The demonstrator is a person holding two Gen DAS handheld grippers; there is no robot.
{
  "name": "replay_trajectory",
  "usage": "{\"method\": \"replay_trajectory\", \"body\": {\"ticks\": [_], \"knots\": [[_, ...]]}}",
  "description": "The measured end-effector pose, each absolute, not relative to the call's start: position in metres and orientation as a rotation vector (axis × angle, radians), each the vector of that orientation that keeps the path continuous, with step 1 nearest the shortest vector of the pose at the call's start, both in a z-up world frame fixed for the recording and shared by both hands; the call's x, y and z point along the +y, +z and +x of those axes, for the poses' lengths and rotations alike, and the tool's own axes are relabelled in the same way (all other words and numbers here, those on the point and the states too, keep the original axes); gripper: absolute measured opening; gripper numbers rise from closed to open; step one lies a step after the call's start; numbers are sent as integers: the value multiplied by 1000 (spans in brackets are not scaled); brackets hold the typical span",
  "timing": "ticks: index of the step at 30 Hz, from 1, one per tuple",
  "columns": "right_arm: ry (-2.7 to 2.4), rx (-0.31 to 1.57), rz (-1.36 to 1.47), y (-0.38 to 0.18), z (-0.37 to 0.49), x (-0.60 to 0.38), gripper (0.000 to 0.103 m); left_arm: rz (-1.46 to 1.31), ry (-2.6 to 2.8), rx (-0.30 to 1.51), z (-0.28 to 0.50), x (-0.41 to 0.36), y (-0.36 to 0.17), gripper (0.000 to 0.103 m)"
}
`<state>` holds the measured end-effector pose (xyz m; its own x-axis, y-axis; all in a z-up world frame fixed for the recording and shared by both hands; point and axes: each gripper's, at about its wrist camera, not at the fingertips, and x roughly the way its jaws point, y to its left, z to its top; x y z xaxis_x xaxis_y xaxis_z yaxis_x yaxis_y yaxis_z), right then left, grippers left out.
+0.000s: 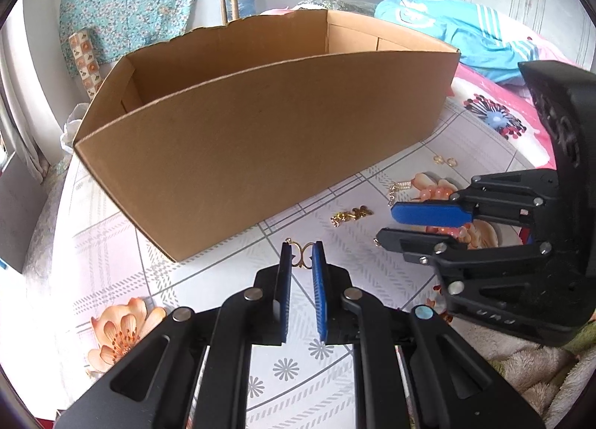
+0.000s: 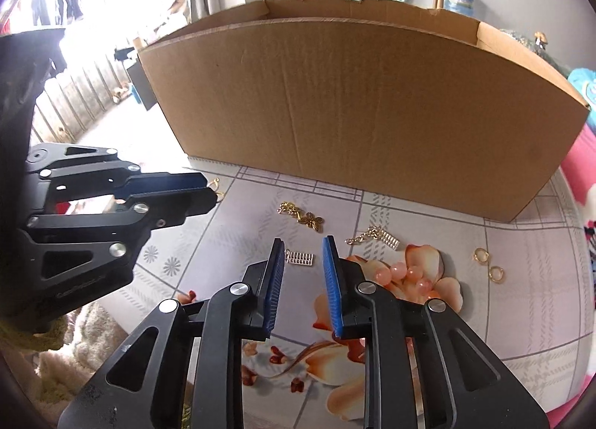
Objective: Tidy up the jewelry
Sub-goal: 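Close the left tool on the gold ring charm while right tool holds the spring charm, then carry both charms over the box rim and open both tools inside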
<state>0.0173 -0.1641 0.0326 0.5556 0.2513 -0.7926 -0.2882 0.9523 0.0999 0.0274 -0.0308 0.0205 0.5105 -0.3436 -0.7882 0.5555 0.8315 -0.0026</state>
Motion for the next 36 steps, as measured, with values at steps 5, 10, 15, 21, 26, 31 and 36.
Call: {"method": "replay_trajectory", "body": {"ticks": [5, 10, 15, 21, 26, 31, 36], "knots": [[273, 940, -100, 32, 19, -151, 22, 237, -549, 881, 28, -25, 18, 11], [240, 955, -107, 33, 20, -140, 15, 218, -549, 878, 29, -18, 17, 11], [229, 963, -109, 35, 18, -134, 13, 205, -549, 874, 27, -14, 16, 11], [229, 974, -87, 42, 17, -137, 12, 194, -549, 862, 24, -9, 19, 11], [230, 947, -85, 49, 10, -144, 12, 190, -547, 835, 17, -7, 28, 10], [235, 872, -86, 77, -4, -149, 12, 179, -552, 781, 2, -3, 51, 11], [252, 720, -132, 118, -19, -149, 12, 197, -566, 667, -13, -3, 88, 11]]}}
